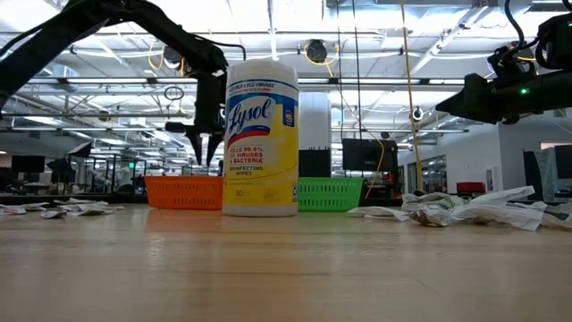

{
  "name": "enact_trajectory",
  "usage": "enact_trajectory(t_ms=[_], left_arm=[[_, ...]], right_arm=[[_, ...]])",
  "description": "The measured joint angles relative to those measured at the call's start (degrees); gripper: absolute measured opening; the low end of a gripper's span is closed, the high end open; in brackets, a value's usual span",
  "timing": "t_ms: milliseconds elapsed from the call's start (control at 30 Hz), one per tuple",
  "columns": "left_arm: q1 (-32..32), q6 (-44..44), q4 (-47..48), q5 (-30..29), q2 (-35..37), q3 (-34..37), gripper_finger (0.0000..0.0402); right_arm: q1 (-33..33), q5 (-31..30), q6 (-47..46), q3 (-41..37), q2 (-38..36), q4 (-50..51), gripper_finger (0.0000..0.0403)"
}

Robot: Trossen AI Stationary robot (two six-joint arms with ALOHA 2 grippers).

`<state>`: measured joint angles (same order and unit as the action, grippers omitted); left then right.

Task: Pick & Place First Aid Supplies
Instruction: Put the blue alcohol pad into the blue bin

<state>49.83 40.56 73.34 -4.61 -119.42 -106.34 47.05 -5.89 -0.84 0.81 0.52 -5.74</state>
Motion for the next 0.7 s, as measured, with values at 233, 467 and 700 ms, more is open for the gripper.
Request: enact_trajectory(t_ms=[233,467,700], left_arm=[[0.02,0.0,0.18,-0.5,0.02,0.0,0.0213],[0.08,8.46,6.33,-4.74,1.87,0.59,0.0269],[1.38,26.94,5.44,-7.58,7.71,8.6,0.0282]], right_arm=[[0.0,0.0,0.01,-0.01,0.0,0.0,0.0271],[-0.02,0.0,0.0,-0.02,0.01,0.0,0.0271],[-0.01,0.01,0.02,0.01,0.0,0.0,0.0273]])
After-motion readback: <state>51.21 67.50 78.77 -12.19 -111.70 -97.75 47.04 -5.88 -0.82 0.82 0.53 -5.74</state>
